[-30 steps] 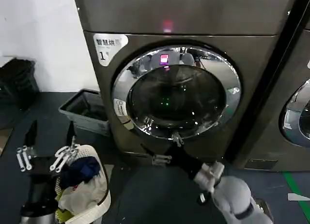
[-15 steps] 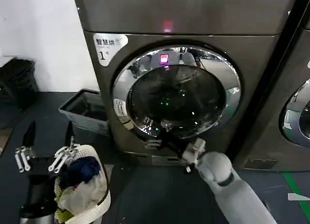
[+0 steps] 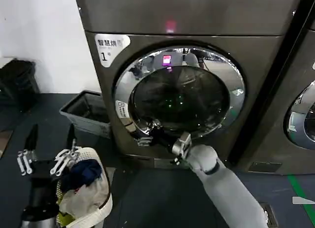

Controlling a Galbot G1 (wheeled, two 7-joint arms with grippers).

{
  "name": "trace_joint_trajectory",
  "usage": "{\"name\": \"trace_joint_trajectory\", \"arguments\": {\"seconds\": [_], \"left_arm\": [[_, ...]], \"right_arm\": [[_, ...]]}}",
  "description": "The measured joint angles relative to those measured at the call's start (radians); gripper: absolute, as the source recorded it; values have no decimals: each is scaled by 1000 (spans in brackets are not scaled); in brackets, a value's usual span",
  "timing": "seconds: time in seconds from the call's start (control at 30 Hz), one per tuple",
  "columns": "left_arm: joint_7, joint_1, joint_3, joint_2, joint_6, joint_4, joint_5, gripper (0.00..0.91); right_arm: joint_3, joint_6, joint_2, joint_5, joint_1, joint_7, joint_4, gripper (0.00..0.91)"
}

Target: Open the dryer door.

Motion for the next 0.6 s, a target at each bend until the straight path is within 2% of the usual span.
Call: {"name": "trace_joint_trajectory", "arguments": {"seconds": [0.43,0.6], "left_arm": [[4,-13,-2,5,19,23,28,907],[7,-14,-1,6,19,24,26,907]], "right_arm": [[-57,2,50,-1,89,1,-91,907],[-59,1,52,25,104,-6,-97,907]]}}
